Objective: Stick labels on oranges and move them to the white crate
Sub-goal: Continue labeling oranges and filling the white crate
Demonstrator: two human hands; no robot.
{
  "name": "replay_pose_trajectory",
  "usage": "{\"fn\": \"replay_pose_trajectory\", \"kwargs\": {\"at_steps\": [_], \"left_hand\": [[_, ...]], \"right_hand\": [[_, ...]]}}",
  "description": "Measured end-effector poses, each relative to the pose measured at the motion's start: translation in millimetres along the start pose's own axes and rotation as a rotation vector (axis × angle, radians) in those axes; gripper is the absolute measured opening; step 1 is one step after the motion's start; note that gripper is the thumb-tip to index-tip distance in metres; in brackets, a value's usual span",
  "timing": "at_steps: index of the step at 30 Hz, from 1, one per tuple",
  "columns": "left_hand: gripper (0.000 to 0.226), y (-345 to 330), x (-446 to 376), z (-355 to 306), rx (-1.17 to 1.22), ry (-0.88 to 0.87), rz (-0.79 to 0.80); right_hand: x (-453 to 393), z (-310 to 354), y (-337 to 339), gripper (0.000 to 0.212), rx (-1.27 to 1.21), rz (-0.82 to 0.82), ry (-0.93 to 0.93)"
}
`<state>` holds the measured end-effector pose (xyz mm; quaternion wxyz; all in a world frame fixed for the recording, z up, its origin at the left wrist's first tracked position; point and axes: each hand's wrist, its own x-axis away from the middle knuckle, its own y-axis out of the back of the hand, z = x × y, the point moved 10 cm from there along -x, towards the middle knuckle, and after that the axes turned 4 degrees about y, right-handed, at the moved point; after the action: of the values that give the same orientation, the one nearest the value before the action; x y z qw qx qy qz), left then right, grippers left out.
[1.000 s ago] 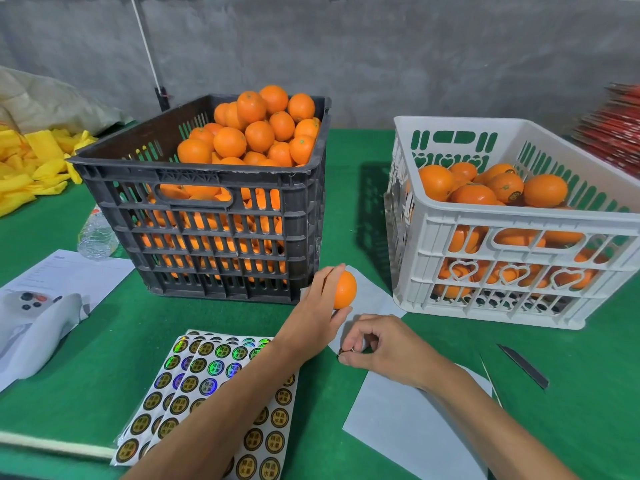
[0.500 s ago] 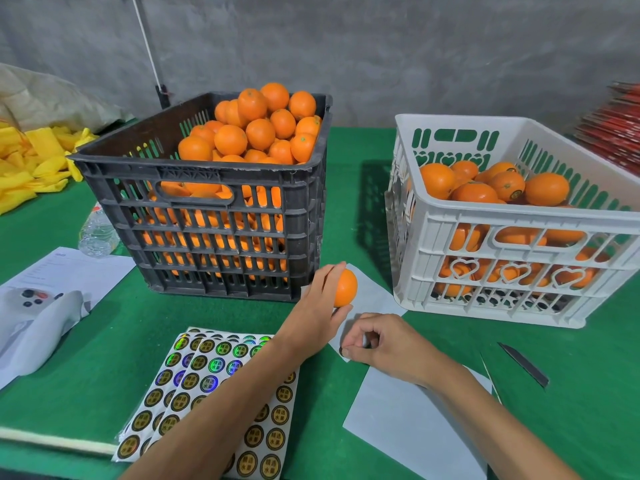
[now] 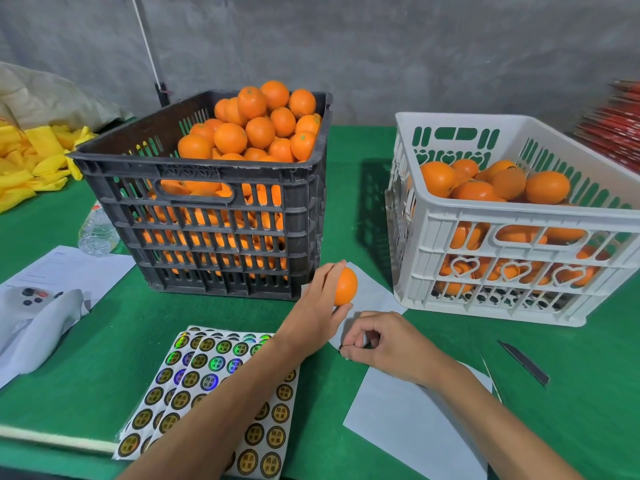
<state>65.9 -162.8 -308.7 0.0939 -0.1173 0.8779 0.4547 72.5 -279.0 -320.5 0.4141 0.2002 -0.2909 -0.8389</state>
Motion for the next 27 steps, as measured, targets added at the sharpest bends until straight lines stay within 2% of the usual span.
{"fn": "replay_pose_trajectory", "kwargs": {"at_steps": [6, 11, 13, 16, 17, 19, 23, 25, 27], "left_hand": [[0.074, -1, 0, 1, -0.010, 0.005, 0.007], [0.075, -1, 0, 1, -0.012, 0.001, 0.000], [0.075, -1, 0, 2, -0.011, -0.003, -0.003], [0.075, -2, 0, 5, 0.016, 0.012, -0.005], [0.074, -2, 0, 6, 0.031, 0.024, -0.001], [0.075, -1, 0, 6, 0.067, 0.046, 0.011], [0.078, 12, -2, -10, 0.161, 0.061, -0.016], [0.080, 32, -7, -26, 0.214, 0.048, -0.068], [0.080, 61, -12, -45, 0.279, 0.014, -0.155]], "right_hand": [[-1, -1, -2, 0.005, -0.047, 0.026, -0.037], [1, -1, -3, 0.008, -0.011, 0.008, -0.046], [0, -3, 5, 0.009, -0.002, -0.097, -0.070], [5, -11, 43, 0.011, -0.095, -0.465, -0.156], [7, -8, 57, 0.012, -0.066, -0.572, -0.153], [6, 11, 77, 0.012, 0.138, -0.679, -0.096], [-4, 68, 82, 0.013, 0.658, -0.693, 0.063], [-3, 92, 81, 0.017, 0.707, -0.685, 0.190], [5, 117, 87, 0.026, 0.724, -0.743, 0.303]]}}
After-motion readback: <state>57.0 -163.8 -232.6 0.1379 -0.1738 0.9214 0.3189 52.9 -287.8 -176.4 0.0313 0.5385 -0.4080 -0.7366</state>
